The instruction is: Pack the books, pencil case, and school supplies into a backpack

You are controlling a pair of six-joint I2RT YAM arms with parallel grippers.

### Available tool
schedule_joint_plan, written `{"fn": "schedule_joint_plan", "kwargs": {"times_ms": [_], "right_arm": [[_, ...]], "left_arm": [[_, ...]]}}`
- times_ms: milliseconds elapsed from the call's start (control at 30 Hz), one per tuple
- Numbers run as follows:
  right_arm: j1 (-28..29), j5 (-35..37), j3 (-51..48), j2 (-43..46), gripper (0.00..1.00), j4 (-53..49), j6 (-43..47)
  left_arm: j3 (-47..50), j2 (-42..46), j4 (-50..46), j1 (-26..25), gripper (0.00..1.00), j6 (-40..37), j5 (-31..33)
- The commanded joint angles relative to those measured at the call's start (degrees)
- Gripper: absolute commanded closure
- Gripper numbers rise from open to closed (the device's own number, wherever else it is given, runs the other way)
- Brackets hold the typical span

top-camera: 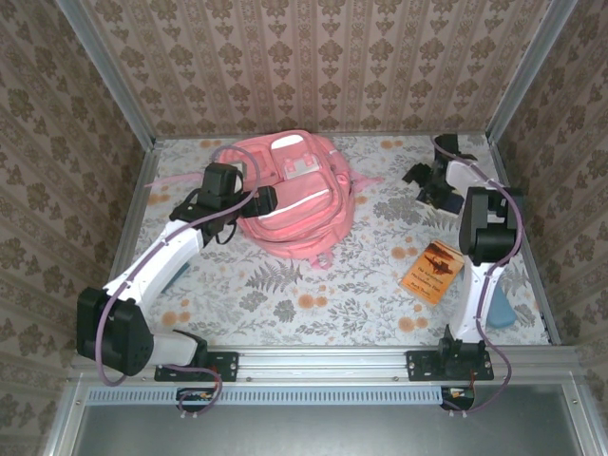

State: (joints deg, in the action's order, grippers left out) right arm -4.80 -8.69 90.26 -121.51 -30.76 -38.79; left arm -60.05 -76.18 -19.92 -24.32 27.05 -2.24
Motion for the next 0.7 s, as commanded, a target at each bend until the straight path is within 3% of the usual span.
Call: {"fn": "schedule_joint_plan", "kwargs": {"times_ms": [0, 400, 533, 667], "right_arm": [[3.7, -2.1, -4.7, 1.3, 0.15, -5.3, -0.8], [18.9, -2.9, -30.2, 17.0, 0.22, 3.4, -10.9], [21.0, -6.3, -30.0, 20.8, 0.27, 2.0, -10.9], [20.0, 2.0, -25.8, 26.7, 0.26, -3.5, -6.0]], "left_arm": [[0.2, -0.5, 0.5, 0.2, 0.0, 1.1, -1.4], [0.2, -1.7, 1.8, 0.1, 0.0, 2.0, -3.5], [-0.8, -2.8, 2.2, -0.6, 0.0, 2.2, -4.4], [-2.5, -4.1, 1.3, -1.4, 0.01, 2.3, -4.9]]}}
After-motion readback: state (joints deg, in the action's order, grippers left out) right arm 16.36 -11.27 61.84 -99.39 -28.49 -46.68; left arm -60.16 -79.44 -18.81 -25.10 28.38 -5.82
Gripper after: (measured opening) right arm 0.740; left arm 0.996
